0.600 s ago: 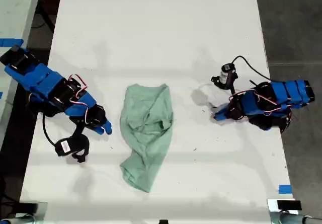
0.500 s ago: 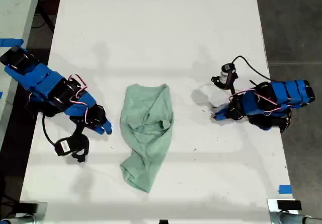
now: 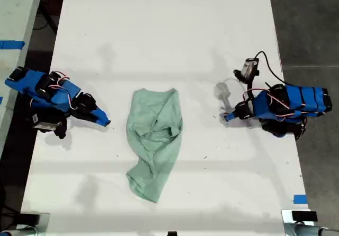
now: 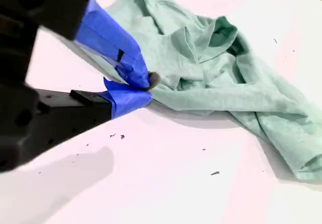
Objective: Fold t shirt
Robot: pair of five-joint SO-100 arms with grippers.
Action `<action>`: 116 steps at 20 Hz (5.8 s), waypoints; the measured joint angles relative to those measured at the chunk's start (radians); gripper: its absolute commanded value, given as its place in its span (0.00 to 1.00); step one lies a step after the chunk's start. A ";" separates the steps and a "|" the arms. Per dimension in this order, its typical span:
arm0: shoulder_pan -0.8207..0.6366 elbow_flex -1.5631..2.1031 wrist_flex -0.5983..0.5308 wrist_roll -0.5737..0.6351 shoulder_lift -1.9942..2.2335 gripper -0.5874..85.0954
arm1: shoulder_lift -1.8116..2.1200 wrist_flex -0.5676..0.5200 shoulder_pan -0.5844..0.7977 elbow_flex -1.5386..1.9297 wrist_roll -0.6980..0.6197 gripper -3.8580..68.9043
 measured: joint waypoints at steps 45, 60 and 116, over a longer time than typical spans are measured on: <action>0.264 -2.224 0.287 0.488 -2.594 0.22 | -2.743 -0.594 -0.491 -2.270 -0.028 0.40; 0.216 -2.224 0.238 0.488 -2.595 0.21 | -2.698 -0.141 -0.393 -2.307 0.149 0.08; 0.186 -2.224 0.121 0.520 -2.514 0.00 | -2.543 0.008 -0.482 -2.307 0.213 0.42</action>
